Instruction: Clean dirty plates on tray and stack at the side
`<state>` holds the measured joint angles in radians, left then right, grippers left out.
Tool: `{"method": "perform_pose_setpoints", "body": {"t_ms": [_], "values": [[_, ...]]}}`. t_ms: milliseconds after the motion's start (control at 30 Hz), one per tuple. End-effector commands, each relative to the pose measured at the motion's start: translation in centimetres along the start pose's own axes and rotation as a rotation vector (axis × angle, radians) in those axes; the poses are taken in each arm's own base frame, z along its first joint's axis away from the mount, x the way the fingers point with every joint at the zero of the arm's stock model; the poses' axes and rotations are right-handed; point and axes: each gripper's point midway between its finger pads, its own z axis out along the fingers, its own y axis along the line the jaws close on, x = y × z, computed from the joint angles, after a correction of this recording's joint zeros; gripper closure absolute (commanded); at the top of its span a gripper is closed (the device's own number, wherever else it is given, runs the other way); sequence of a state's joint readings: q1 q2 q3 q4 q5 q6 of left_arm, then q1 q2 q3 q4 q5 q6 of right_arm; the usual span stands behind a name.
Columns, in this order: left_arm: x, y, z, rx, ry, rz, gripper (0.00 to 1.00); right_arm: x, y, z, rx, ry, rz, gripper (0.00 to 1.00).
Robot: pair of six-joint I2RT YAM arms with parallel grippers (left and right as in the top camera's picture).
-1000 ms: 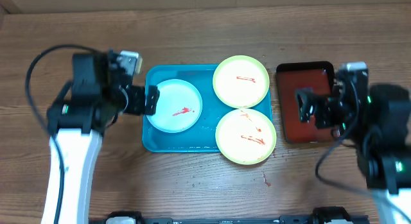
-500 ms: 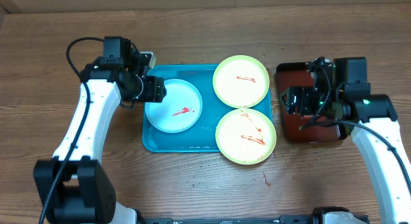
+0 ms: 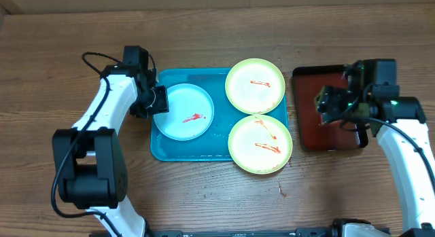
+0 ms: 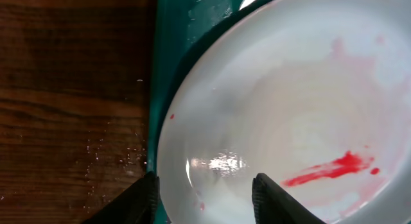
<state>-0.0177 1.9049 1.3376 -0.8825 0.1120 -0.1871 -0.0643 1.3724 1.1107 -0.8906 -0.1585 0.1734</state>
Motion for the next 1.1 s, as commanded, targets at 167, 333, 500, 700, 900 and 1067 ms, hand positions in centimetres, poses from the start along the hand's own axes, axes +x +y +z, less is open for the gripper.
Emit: {"method": "perform_pose_setpoints", "body": {"t_ms": [167, 333, 500, 700, 900, 1067], "values": [[-0.5, 1.7, 0.2, -0.094, -0.007, -0.028, 0.51, -1.1, -0.7, -0.6, 0.024, -0.036, 0.049, 0.21], [-0.1, 0.7, 0.3, -0.06, 0.007, -0.038, 0.52, -1.1, -0.7, -0.6, 0.025, -0.036, 0.049, 0.21], [0.4, -0.2, 0.4, -0.07, 0.019, -0.029, 0.55, -1.1, -0.8, -0.6, 0.028, -0.037, 0.048, 0.21], [1.4, 0.9, 0.4, -0.149, 0.054, -0.054, 0.6, -1.0, -0.8, -0.6, 0.029, -0.034, 0.049, 0.21], [1.9, 1.7, 0.5, -0.195, 0.07, -0.09, 0.62, -1.1, -0.9, -0.6, 0.032, -0.035, 0.049, 0.21], [2.6, 1.0, 1.3, -0.168, 0.102, -0.11, 0.63, -1.0, -0.9, -0.6, 0.033, -0.034, 0.049, 0.21]]}}
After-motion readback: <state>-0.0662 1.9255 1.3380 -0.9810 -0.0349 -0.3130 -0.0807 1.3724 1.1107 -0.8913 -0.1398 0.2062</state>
